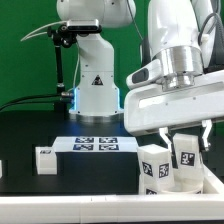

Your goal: Assemble stool

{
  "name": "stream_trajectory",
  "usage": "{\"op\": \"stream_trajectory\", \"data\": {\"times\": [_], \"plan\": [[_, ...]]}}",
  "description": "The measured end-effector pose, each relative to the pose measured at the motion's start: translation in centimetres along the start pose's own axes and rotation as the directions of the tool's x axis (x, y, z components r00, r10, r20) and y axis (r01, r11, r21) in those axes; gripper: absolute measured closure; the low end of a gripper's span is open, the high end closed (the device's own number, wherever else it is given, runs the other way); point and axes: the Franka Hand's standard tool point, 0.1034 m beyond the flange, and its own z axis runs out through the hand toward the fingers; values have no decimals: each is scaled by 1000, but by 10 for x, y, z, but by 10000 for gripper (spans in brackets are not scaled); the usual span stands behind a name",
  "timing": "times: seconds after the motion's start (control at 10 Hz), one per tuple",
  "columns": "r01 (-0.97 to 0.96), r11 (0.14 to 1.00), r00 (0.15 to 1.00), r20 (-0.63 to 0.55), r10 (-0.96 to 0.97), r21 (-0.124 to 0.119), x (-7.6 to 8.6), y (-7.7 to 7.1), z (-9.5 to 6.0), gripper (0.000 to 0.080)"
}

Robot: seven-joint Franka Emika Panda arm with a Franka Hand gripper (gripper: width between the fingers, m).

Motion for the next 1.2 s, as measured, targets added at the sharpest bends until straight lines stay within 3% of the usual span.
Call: {"op": "stream_trajectory", "data": {"times": [0.5, 0.6, 0.7, 0.8, 1.2], "plan": [[31, 1000, 1000, 3, -31, -2, 3, 1, 1, 469], [34, 999, 999, 3, -34, -2, 3, 1, 1, 250], [36, 999, 999, 3, -36, -2, 3, 1, 1, 250], [38, 999, 999, 3, -38, -2, 3, 1, 1, 168], [51, 999, 999, 3, -51, -2, 3, 1, 1, 150]]}}
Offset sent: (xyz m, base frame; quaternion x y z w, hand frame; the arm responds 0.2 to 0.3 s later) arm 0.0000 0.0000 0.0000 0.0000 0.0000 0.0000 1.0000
